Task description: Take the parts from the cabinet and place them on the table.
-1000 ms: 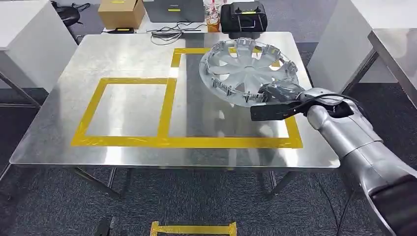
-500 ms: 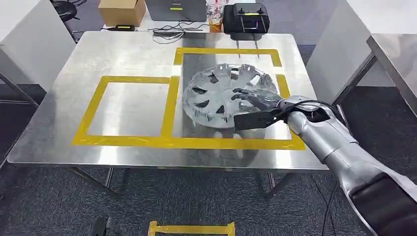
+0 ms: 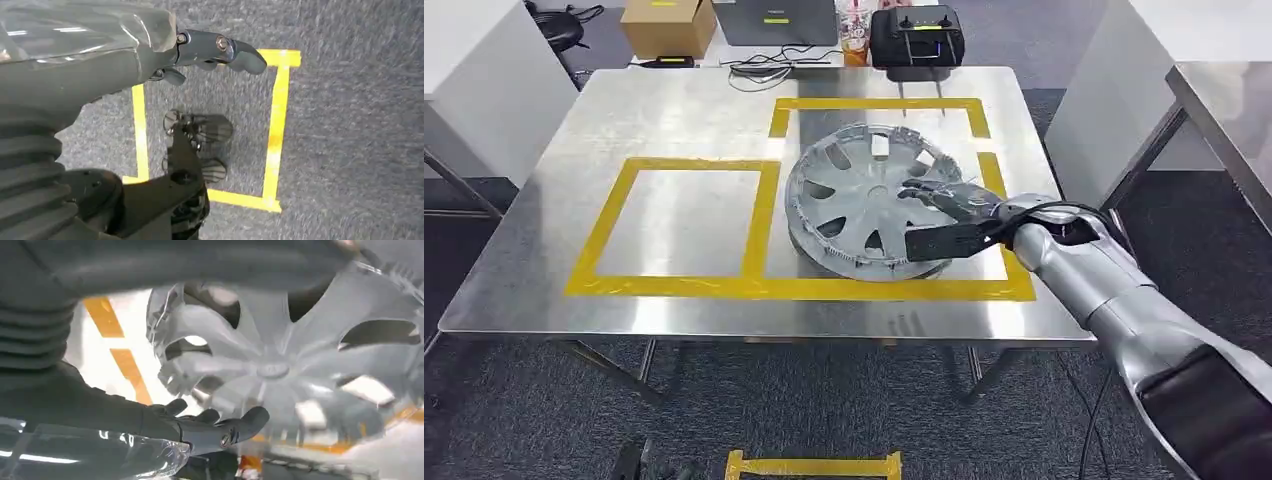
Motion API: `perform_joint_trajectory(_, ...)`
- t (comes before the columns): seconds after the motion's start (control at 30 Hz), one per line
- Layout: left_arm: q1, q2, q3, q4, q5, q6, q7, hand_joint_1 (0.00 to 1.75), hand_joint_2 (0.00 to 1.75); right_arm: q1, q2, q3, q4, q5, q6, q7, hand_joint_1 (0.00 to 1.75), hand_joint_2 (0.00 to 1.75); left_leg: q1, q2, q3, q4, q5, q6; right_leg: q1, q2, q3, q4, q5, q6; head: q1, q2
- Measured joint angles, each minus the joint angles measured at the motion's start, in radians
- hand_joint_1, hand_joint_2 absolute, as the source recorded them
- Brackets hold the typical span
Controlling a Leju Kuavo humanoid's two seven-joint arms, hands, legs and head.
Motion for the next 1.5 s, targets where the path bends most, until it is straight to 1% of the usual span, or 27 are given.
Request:
perform_joint_trajectory(0.07,-0.001,0.007,-0.001,0.000,0.014,0.011,-0.006,0.00,0.00,-0.014,0.003,-0.012,0.009,-0.057,0.013,0.003,0.00,0.00,0.006,0.000,-0.070,0.159,-0.076,-0.012,0.001,0.001,-0.001,0.000,0.001,-0.004,-0.003,0.000)
perform_joint_trajectory(0.13,0.002,0.010,-0.007,0.000,0.028,0.022,-0.010,0.00,0.00,-0.013,0.003,-0.044,0.017,-0.141,0.005,0.003,0.00,0.00,0.010,0.000,-0.127,0.274,-0.108,-0.015,0.002,0.001,0.000,0.001,0.001,-0.004,-0.002,0.000)
perform_joint_trajectory(0.17,0.004,0.010,-0.009,0.000,0.032,0.028,-0.012,0.00,0.00,-0.010,0.003,-0.067,0.019,-0.186,-0.011,0.000,0.00,0.00,0.010,0.000,-0.126,0.269,-0.095,-0.014,0.002,0.001,0.000,0.001,0.001,-0.004,-0.003,0.000)
perform_joint_trajectory(0.2,0.005,0.010,-0.011,0.000,0.039,0.035,-0.012,0.00,0.00,-0.003,0.003,-0.100,0.017,-0.240,-0.036,-0.009,0.00,0.00,0.010,0.000,-0.101,0.216,-0.061,-0.012,0.003,0.001,0.001,0.001,0.001,-0.004,-0.002,0.000)
perform_joint_trajectory(0.27,0.007,0.010,-0.024,0.000,0.042,0.061,-0.016,0.00,0.00,0.036,0.003,-0.199,-0.025,-0.383,-0.113,-0.036,0.00,0.00,0.009,0.000,-0.001,0.018,0.030,0.001,0.004,0.003,0.005,0.000,0.000,-0.003,-0.002,0.000)
perform_joint_trajectory(0.33,0.006,0.007,-0.034,0.000,0.051,0.082,-0.017,0.00,0.00,0.112,0.005,-0.308,-0.119,-0.552,-0.156,-0.064,0.00,0.00,0.001,-0.002,0.038,-0.044,0.020,0.008,0.013,0.002,0.001,-0.001,0.000,0.002,-0.001,0.000)
perform_joint_trajectory(0.4,0.009,0.005,-0.048,0.000,0.064,0.097,-0.017,0.00,0.00,0.215,0.011,-0.397,-0.219,-0.688,-0.161,-0.081,0.00,0.00,-0.002,-0.004,0.036,-0.040,0.018,0.013,0.010,-0.002,0.003,-0.004,0.000,0.007,-0.001,0.000)
perform_joint_trajectory(0.43,0.011,0.003,-0.052,0.001,0.074,0.104,-0.018,0.00,0.00,0.267,0.018,-0.442,-0.286,-0.739,-0.164,-0.088,0.00,0.00,-0.003,-0.005,0.037,-0.043,0.020,0.017,0.010,-0.002,0.006,-0.009,0.002,0.015,-0.002,0.000)
perform_joint_trajectory(0.47,0.011,0.000,-0.055,0.001,0.084,0.109,-0.018,0.00,0.00,0.325,0.021,-0.486,-0.360,-0.778,-0.169,-0.094,0.00,0.00,0.009,-0.005,0.049,-0.065,0.031,0.031,0.011,-0.003,0.001,-0.004,-0.004,0.020,-0.001,0.000)
perform_joint_trajectory(0.5,0.011,-0.006,-0.058,0.001,0.093,0.115,-0.019,0.00,0.00,0.368,0.029,-0.518,-0.418,-0.813,-0.170,-0.101,0.00,0.00,0.006,-0.005,0.053,-0.072,0.034,0.036,0.011,-0.003,-0.009,0.019,-0.019,0.018,0.001,0.000)
perform_joint_trajectory(0.6,0.017,-0.015,-0.067,0.001,0.115,0.118,-0.021,0.00,0.00,0.498,0.046,-0.602,-0.595,-0.884,-0.173,-0.102,0.00,0.00,0.003,-0.006,0.053,-0.072,0.034,0.043,0.009,-0.003,-0.113,0.245,-0.117,0.005,0.001,0.000)
perform_joint_trajectory(0.67,0.025,-0.019,-0.068,0.002,0.123,0.121,-0.021,0.00,0.00,0.564,0.057,-0.629,-0.669,-0.891,-0.177,-0.103,0.00,0.00,0.002,-0.006,0.052,-0.069,0.037,0.043,0.008,-0.003,-0.146,0.314,-0.134,0.014,0.001,0.000)
perform_joint_trajectory(0.7,0.026,-0.021,-0.068,0.002,0.128,0.121,-0.021,0.00,0.00,0.597,0.064,-0.643,-0.710,-0.892,-0.186,-0.112,0.00,0.00,0.002,-0.006,0.051,-0.068,0.037,0.043,0.006,-0.003,-0.120,0.266,-0.113,0.024,0.001,0.000)
perform_joint_trajectory(0.77,0.027,-0.026,-0.068,0.002,0.133,0.121,-0.021,0.00,0.00,0.655,0.082,-0.671,-0.798,-0.882,-0.215,-0.131,0.00,0.00,0.003,-0.007,0.049,-0.061,0.035,0.040,0.002,-0.004,-0.025,0.094,-0.052,0.042,0.002,0.000)
perform_joint_trajectory(0.8,0.028,-0.027,-0.069,0.002,0.133,0.121,-0.023,0.00,0.00,0.690,0.092,-0.683,-0.843,-0.869,-0.232,-0.134,0.00,0.00,0.001,-0.009,0.046,-0.052,0.031,0.035,-0.001,-0.009,0.026,0.000,-0.032,0.042,0.002,0.000)
perform_joint_trajectory(0.83,0.029,-0.027,-0.069,0.002,0.133,0.121,-0.024,0.00,0.00,0.723,0.103,-0.693,-0.888,-0.854,-0.250,-0.135,0.00,0.00,-0.005,-0.010,0.041,-0.046,0.027,0.027,0.006,-0.006,0.030,0.001,-0.026,0.029,0.001,0.000)
perform_joint_trajectory(0.93,0.035,-0.027,-0.073,0.002,0.133,0.123,-0.024,0.00,0.00,0.798,0.122,-0.707,-0.976,-0.838,-0.267,-0.137,0.00,0.00,-0.002,-0.009,0.039,-0.048,0.036,0.013,0.010,-0.002,0.023,0.003,-0.018,0.014,0.000,0.000)
perform_joint_trajectory(0.97,0.037,-0.027,-0.074,0.002,0.133,0.123,-0.024,0.00,0.00,0.810,0.127,-0.711,-0.995,-0.838,-0.267,-0.137,0.00,0.00,-0.001,-0.009,0.037,-0.045,0.036,0.009,0.002,-0.003,0.021,-0.001,-0.011,0.003,0.001,0.000)
perform_joint_trajectory(1.03,0.039,-0.029,-0.077,0.002,0.133,0.124,-0.024,0.00,0.00,0.823,0.136,-0.717,-1.027,-0.836,-0.267,-0.137,0.00,0.00,0.004,-0.004,0.014,0.020,-0.040,-0.005,-0.001,-0.003,0.013,-0.001,-0.002,-0.010,-0.002,0.000)
perform_joint_trajectory(1.1,0.039,-0.027,-0.078,0.002,0.133,0.124,-0.024,0.00,0.00,0.831,0.140,-0.721,-1.045,-0.836,-0.268,-0.136,0.00,0.00,0.009,-0.004,-0.042,0.186,-0.141,-0.014,0.002,-0.004,-0.003,-0.001,0.009,-0.015,-0.003,0.000)
perform_joint_trajectory(1.17,0.040,-0.028,-0.080,0.002,0.133,0.124,-0.024,0.00,0.00,0.839,0.144,-0.723,-1.053,-0.836,-0.268,-0.136,0.00,0.00,0.011,-0.004,-0.055,0.270,-0.177,-0.016,0.003,-0.004,-0.021,0.000,0.024,-0.014,-0.002,0.000)
perform_joint_trajectory(1.23,0.039,-0.029,-0.082,0.002,0.133,0.124,-0.024,0.00,0.00,0.844,0.146,-0.725,-1.062,-0.836,-0.268,-0.136,0.00,0.00,0.010,-0.004,0.026,0.167,-0.139,-0.010,0.005,-0.003,-0.037,0.000,0.039,-0.011,-0.002,0.000)
perform_joint_trajectory(1.3,0.037,-0.027,-0.082,0.000,0.133,0.124,-0.024,0.00,0.00,0.843,0.148,-0.730,-1.072,-0.836,-0.268,-0.136,0.00,0.00,0.008,-0.004,0.165,-0.031,-0.090,0.004,0.006,0.000,-0.046,0.000,0.055,-0.005,-0.003,0.000)
perform_joint_trajectory(1.33,0.035,-0.024,-0.082,-0.002,0.133,0.124,-0.024,0.00,0.00,0.847,0.150,-0.731,-1.079,-0.835,-0.268,-0.136,0.00,0.00,0.001,-0.004,0.174,-0.059,-0.104,0.008,0.008,-0.001,-0.047,-0.002,0.061,0.002,-0.002,0.000)
perform_joint_trajectory(1.43,0.035,-0.023,-0.082,-0.002,0.133,0.124,-0.026,0.00,0.00,0.848,0.153,-0.735,-1.083,-0.836,-0.268,-0.136,0.00,0.00,-0.014,-0.004,0.163,-0.058,-0.077,0.029,-0.001,-0.005,-0.043,-0.014,0.083,0.025,0.000,0.000)
perform_joint_trajectory(1.47,0.035,-0.023,-0.082,-0.002,0.133,0.124,-0.026,0.00,0.00,0.850,0.154,-0.736,-1.086,-0.833,-0.269,-0.136,0.00,0.00,-0.015,-0.003,0.157,-0.070,-0.057,0.038,0.001,-0.004,-0.045,-0.026,0.099,0.032,0.000,0.000)
perform_joint_trajectory(1.5,0.034,-0.024,-0.083,-0.002,0.133,0.124,-0.026,0.00,0.00,0.852,0.153,-0.739,-1.086,-0.821,-0.276,-0.138,0.00,0.00,-0.003,0.004,0.153,-0.085,-0.033,0.042,-0.001,-0.004,-0.056,-0.018,0.089,0.030,0.000,0.000)
